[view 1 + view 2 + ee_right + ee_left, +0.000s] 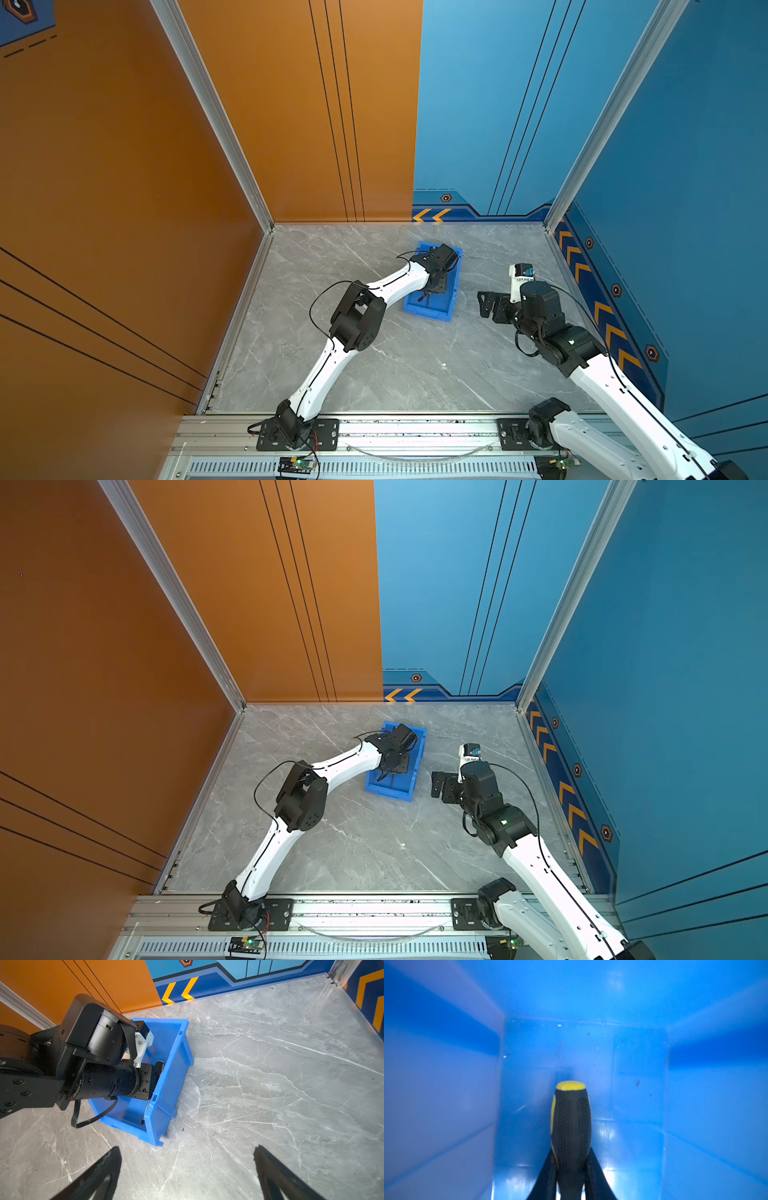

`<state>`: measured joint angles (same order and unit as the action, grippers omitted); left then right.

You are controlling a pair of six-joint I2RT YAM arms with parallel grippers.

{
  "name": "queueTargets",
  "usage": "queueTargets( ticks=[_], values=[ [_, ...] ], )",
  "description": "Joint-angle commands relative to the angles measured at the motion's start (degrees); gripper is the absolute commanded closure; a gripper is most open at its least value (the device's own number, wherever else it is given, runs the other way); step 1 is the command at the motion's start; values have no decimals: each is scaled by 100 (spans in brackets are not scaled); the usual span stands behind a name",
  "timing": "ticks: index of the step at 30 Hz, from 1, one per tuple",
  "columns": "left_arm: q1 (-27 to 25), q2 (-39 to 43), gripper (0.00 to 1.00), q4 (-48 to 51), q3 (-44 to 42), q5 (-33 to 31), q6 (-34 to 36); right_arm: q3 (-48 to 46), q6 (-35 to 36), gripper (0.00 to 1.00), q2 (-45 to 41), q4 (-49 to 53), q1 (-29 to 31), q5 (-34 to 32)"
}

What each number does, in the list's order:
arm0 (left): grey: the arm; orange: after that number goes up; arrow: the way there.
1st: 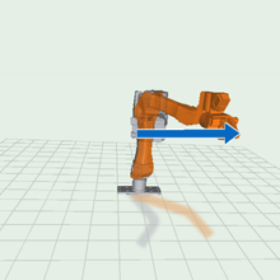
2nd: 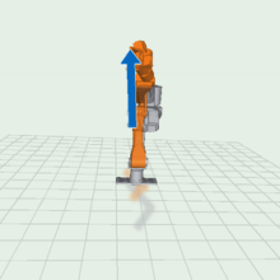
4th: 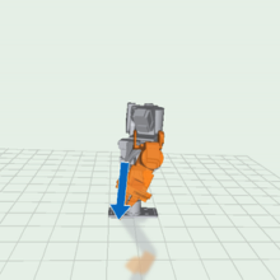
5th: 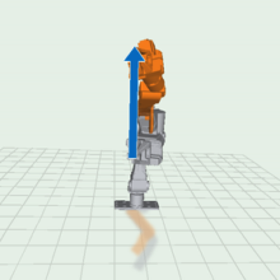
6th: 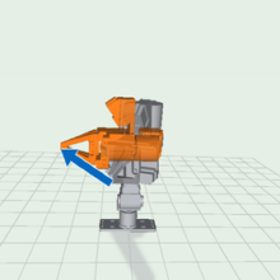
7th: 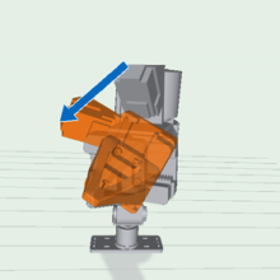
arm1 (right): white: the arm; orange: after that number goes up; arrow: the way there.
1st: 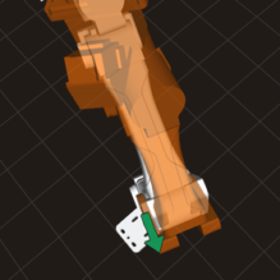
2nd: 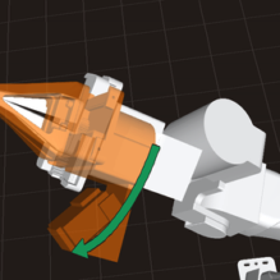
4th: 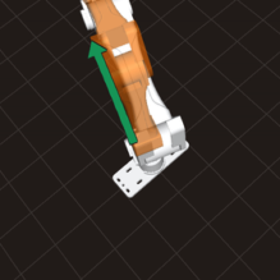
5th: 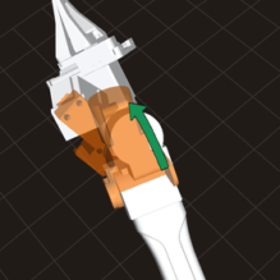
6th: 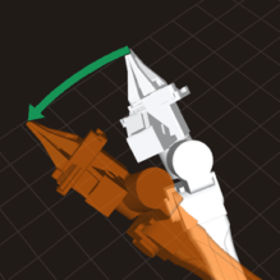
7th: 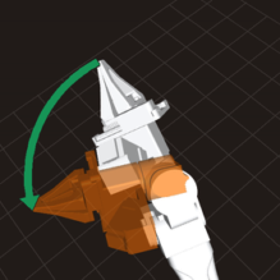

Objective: Put the screwdriver in the bin
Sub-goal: 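Lower the screwdriver into the blue bin with the left gripper, then open the left gripper to release the screwdriver inside the bin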

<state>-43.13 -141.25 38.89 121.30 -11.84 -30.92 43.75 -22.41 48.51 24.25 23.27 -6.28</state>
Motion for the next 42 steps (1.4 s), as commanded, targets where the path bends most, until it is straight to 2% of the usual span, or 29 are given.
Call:
queueTargets(
  ticks=[1,5,8,15,20,24,27,42],
  values=[
    [-37,-107,79,127,-156,-91,7,64,88,0,-54,232,12,-229],
    [-18,-44,75,126,-176,-90,11,142,123,0,43,231,-2,-211],
    [-19,3,64,125,-162,-85,33,167,123,0,91,193,2,-207],
    [-1,219,46,122,-96,22,82,195,158,0,114,143,-6,-230],
    [-32,461,30,119,-11,50,194,171,158,0,47,121,-10,-224],
    [-72,708,10,127,8,8,257,143,175,0,10,99,-24,-191],
    [-94,913,2,126,-30,-11,287,127,185,0,-15,83,-49,-158],
    [-374,1775,2,232,-338,-384,226,-67,311,0,-443,9,-317,283]
  ],
)
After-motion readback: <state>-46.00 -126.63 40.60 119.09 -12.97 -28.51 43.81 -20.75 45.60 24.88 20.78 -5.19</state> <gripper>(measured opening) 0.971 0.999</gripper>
